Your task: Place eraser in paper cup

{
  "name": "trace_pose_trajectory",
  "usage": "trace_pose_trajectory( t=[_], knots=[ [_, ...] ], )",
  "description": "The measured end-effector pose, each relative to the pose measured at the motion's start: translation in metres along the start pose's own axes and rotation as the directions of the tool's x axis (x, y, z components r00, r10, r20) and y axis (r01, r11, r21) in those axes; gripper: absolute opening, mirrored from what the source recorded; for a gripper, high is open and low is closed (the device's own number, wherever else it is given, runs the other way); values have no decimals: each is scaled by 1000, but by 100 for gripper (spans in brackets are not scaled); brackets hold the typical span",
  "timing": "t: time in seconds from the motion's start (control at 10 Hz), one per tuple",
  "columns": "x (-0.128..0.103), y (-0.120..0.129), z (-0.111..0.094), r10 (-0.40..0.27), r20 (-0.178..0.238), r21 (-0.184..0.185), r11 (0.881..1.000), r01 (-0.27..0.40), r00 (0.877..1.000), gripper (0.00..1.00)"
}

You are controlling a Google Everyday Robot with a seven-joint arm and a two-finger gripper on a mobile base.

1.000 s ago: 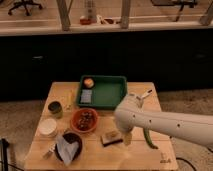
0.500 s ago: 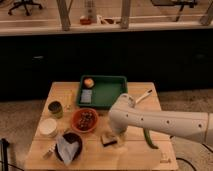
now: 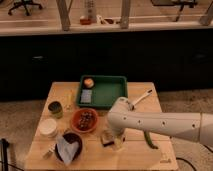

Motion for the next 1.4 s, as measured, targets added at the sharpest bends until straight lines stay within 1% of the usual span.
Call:
trace_pose_trajectory(
  t=[0.1, 0.2, 0.3, 0.4, 0.6, 0.7, 0.9, 1.0, 1.4],
  knots=[
    [4, 3, 2, 11, 3, -2, 1000, -11, 1000, 77],
    [5, 4, 4, 16, 5, -3, 1000, -16, 1000, 70],
    [7, 6, 8, 21, 9, -4, 1000, -21, 1000, 61],
    [8, 8, 12, 24, 14, -6, 1000, -24, 1000, 49],
    [8, 8, 17, 23, 21, -8, 1000, -23, 1000, 32],
    [9, 9, 18, 22, 25, -9, 1000, -22, 999, 18],
    [11, 7, 16, 8, 18, -4, 1000, -8, 1000, 2],
    [12, 6, 10, 3, 14, 3, 1000, -3, 1000, 0],
    [12, -4, -23, -61, -14, 45, 997, 62, 998, 0]
  ],
)
